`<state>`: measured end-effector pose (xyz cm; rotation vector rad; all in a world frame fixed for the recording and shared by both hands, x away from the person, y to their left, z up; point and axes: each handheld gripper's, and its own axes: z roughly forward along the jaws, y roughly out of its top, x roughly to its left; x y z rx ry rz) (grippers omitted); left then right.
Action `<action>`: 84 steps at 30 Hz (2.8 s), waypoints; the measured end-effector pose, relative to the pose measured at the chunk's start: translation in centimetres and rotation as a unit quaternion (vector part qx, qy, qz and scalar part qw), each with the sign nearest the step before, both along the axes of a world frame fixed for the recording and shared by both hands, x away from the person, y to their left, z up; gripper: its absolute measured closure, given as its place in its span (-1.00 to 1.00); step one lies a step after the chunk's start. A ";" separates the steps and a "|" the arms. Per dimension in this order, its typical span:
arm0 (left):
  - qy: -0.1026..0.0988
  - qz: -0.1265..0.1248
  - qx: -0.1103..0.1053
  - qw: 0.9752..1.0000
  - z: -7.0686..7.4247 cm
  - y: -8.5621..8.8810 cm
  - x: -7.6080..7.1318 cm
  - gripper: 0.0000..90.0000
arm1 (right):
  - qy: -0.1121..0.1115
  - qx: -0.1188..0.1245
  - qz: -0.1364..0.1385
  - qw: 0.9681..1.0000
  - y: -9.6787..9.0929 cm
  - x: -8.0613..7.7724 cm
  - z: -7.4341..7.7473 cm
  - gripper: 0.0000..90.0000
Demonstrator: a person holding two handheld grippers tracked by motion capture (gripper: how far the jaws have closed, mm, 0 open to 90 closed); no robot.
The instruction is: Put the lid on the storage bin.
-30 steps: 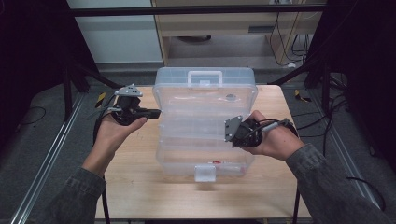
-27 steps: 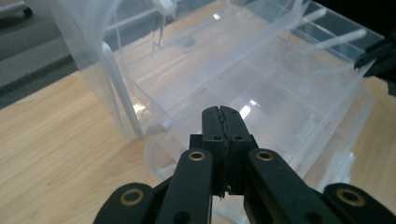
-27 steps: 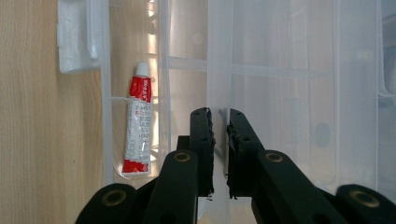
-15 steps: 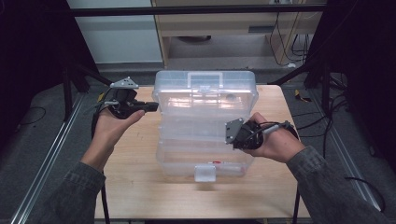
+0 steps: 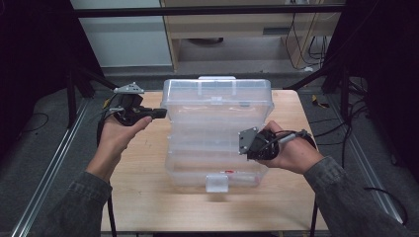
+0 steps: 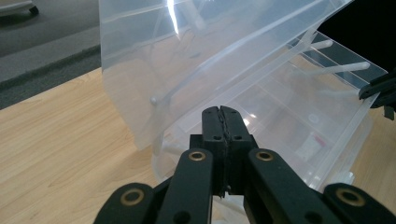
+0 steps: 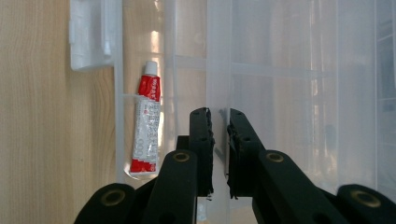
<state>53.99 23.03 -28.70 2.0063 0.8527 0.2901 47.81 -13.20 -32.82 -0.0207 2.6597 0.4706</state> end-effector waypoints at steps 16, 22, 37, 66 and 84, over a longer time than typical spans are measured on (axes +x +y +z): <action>0.000 -0.013 0.024 1.000 -1.4 0.3 -2.3 0.99 | 0.009 0.028 -0.003 1.000 0.0 -1.5 -1.0 0.29; 0.005 -0.019 0.024 1.000 -2.2 0.4 -3.0 0.99 | -0.004 0.062 -0.028 0.998 -0.8 -2.9 -1.2 -0.06; 0.014 -0.027 0.024 0.999 -4.0 0.6 -4.3 0.99 | -0.026 0.113 -0.103 0.988 -3.9 -5.6 -1.8 -0.50; 0.016 -0.026 0.018 0.999 -6.6 1.5 -6.2 1.00 | -0.040 0.125 -0.193 0.972 -9.2 -6.3 -3.2 -0.57; 0.016 -0.033 0.040 0.999 -7.9 1.6 -7.1 1.00 | -0.048 0.128 -0.230 0.964 -11.0 -6.2 -3.8 -0.58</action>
